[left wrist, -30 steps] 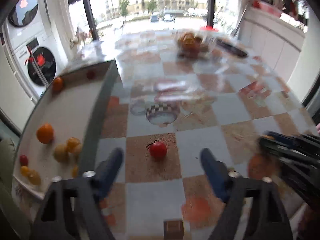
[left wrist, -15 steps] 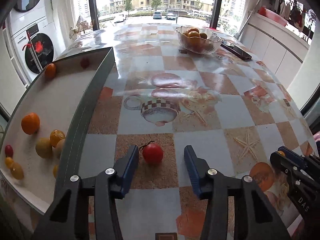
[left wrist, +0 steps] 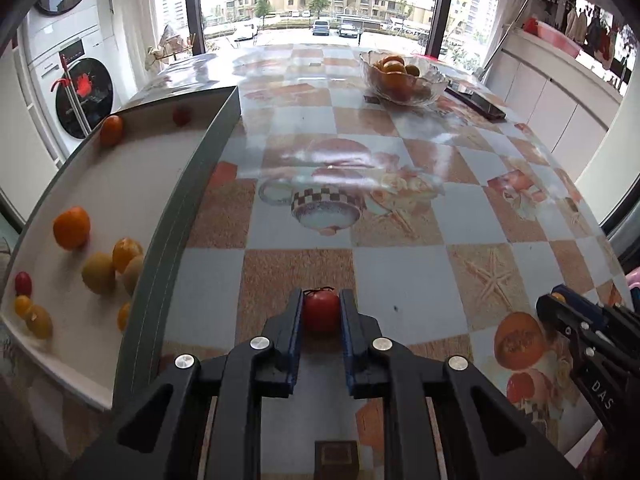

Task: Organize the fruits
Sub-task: 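Grasp the small orange with the right tool while the left tool grasps the red tomato, then carry the tomato and orange over the grey tray with both tools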

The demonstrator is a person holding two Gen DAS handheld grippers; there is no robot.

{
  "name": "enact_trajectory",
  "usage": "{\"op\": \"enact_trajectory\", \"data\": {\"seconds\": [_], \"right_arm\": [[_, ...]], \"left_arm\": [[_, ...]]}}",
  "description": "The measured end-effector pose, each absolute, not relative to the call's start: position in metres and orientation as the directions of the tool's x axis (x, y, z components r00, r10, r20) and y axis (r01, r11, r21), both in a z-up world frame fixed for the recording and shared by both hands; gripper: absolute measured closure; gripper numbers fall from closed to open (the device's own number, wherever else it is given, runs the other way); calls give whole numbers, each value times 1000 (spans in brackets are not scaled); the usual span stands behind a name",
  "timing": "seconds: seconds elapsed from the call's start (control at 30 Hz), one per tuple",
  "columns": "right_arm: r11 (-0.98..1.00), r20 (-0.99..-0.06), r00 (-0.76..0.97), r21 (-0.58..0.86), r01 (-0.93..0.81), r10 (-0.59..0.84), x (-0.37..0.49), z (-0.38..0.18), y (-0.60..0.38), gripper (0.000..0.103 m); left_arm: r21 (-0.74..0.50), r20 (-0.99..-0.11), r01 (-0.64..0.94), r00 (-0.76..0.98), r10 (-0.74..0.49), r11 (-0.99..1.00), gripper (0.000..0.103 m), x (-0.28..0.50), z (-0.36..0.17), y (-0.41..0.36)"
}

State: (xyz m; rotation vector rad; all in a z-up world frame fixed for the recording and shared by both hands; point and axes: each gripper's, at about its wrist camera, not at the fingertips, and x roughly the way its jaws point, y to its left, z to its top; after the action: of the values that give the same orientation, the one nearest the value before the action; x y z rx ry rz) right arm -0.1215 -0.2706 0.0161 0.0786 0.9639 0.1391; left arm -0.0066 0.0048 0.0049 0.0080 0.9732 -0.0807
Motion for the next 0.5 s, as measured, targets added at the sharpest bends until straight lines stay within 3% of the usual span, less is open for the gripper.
{"op": "enact_trajectory", "data": {"seconds": [0.17, 0.5], "right_arm": [[988, -812, 563, 124, -88, 152, -123, 16, -272, 83], [990, -813, 565, 107, -94, 142, -124, 16, -271, 83]], "left_arm": [[30, -821, 79, 571, -21, 996, 85, -13, 5, -4], [6, -821, 75, 569, -38, 997, 85, -13, 5, -2]]}}
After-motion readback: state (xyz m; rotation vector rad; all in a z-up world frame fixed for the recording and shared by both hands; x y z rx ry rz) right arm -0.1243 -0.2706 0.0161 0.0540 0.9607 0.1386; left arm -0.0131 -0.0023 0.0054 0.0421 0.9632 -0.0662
